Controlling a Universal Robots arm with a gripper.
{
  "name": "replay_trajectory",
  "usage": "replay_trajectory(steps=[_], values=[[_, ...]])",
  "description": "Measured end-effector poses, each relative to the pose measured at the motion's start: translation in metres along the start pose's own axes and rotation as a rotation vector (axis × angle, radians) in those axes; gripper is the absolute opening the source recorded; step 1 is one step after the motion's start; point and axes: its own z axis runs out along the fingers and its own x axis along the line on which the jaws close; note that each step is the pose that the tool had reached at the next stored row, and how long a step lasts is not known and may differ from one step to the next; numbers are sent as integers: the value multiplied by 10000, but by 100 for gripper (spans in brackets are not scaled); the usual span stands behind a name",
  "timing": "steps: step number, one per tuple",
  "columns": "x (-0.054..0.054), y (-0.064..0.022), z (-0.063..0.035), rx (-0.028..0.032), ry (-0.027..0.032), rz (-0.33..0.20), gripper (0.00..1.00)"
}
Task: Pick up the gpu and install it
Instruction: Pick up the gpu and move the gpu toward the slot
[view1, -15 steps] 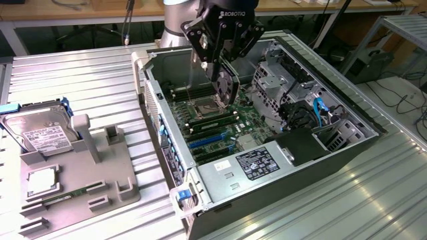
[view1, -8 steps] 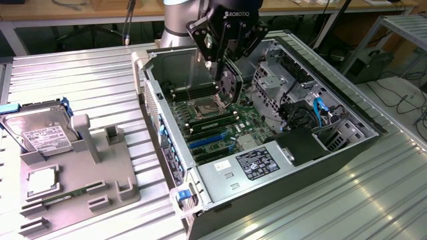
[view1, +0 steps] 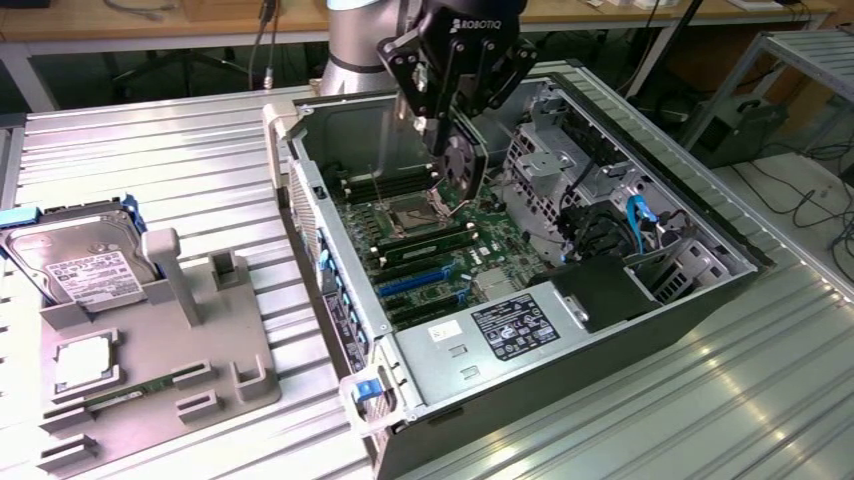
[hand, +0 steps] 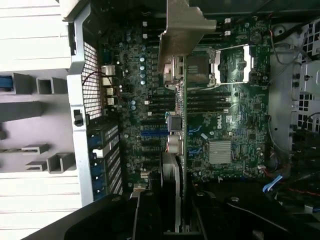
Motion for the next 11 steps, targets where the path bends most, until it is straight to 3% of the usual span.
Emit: replay_trajectory(steps=[11], values=[[-175,57,11,1,1,3,27]])
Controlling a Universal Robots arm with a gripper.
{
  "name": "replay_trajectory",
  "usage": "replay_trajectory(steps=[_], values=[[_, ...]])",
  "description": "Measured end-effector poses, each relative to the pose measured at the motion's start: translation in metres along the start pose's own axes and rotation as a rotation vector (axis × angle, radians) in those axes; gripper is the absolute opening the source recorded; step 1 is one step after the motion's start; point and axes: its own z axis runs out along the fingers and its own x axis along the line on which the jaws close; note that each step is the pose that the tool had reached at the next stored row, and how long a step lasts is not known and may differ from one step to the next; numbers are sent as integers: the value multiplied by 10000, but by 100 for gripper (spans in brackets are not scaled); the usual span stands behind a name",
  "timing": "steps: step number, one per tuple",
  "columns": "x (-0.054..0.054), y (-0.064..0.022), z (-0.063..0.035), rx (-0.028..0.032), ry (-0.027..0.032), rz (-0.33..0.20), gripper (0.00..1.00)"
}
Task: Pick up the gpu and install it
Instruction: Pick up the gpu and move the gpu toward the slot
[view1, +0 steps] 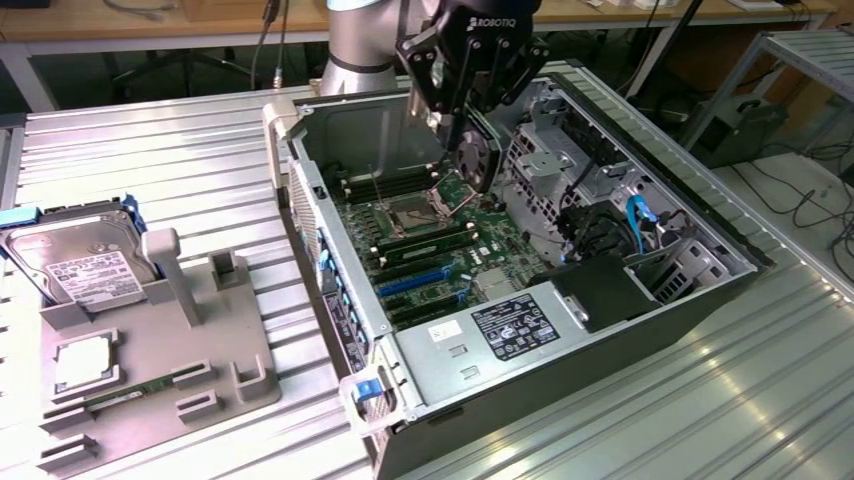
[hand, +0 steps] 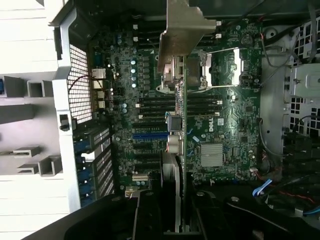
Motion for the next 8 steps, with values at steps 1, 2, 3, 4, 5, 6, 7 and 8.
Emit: replay_trajectory(steps=[1,2,3,4,5,6,7,8], values=[[-14,4,1,0,0,0,27],[-29,7,2,0,0,0,27],[-47,12,3,-1,0,1,27],[-59,14,4,0,0,0,27],[-79,18,5,0,0,1,27],[-94,21,6,0,0,2,27],[-107,25,7,-1,0,3,27],[-119,30,8,0,0,3,27]])
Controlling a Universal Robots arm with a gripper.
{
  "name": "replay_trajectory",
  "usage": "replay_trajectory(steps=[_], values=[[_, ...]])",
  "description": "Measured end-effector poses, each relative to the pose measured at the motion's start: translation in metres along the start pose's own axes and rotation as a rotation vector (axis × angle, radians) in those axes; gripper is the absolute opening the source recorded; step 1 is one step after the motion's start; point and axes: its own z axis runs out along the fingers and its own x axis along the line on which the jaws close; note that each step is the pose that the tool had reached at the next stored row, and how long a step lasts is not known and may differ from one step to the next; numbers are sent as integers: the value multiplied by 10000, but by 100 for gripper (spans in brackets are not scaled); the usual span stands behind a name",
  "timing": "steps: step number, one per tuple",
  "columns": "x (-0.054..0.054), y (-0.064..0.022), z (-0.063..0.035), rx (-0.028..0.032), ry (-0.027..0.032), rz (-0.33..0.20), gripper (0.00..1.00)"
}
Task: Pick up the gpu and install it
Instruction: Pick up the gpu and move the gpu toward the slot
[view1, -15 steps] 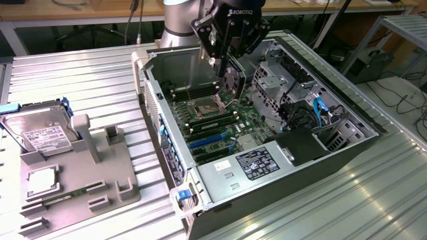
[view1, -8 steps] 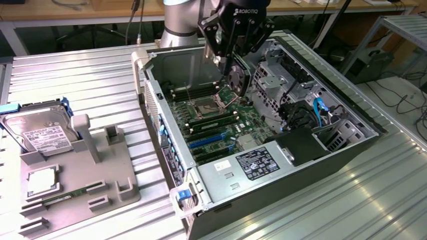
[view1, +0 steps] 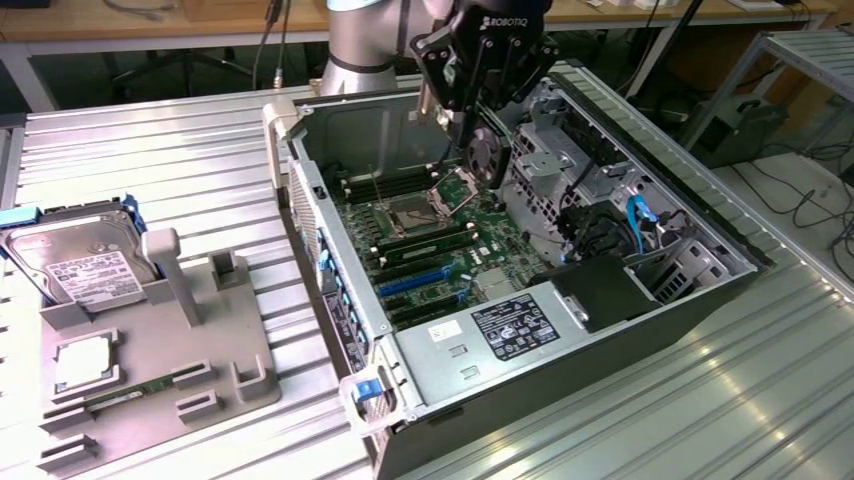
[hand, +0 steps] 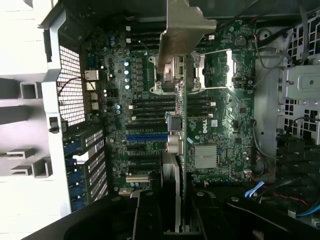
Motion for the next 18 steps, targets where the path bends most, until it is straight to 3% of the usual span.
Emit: replay_trajectory(steps=[8,14,18], values=[[-98,19,13,0,0,0,27],[-230,31,22,1,0,0,27],[-245,32,23,1,1,3,27]])
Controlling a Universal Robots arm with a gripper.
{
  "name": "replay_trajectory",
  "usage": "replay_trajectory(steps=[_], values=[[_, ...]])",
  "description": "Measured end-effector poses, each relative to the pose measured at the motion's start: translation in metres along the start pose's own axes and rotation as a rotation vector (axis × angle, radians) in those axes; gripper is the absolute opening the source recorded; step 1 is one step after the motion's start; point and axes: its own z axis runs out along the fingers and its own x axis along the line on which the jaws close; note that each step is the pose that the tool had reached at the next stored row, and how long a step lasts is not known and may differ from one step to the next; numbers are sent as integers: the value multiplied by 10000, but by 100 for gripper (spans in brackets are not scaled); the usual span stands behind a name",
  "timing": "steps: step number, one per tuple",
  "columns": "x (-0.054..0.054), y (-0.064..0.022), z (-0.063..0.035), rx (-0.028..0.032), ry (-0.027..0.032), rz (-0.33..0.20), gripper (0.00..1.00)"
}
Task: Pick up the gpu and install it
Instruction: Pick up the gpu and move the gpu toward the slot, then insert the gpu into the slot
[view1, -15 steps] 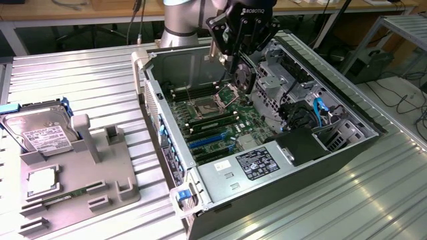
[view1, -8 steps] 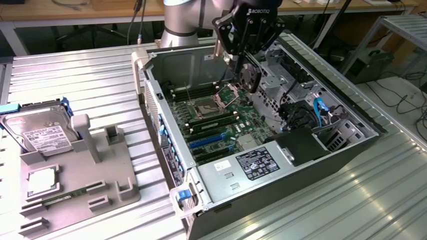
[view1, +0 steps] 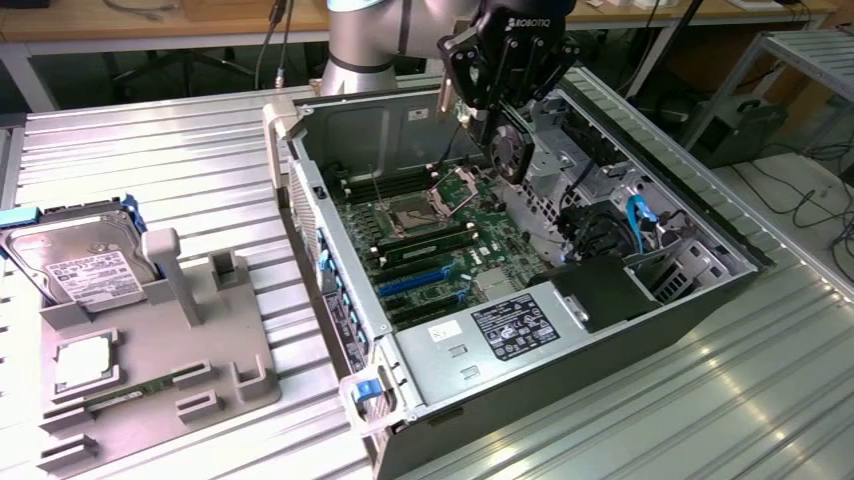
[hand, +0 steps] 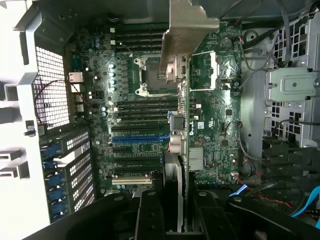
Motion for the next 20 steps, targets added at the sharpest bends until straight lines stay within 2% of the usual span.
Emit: replay_trajectory(steps=[16,20], values=[[-1,0,0,0,0,-1,27],[-1,0,0,2,-12,-172,27]])
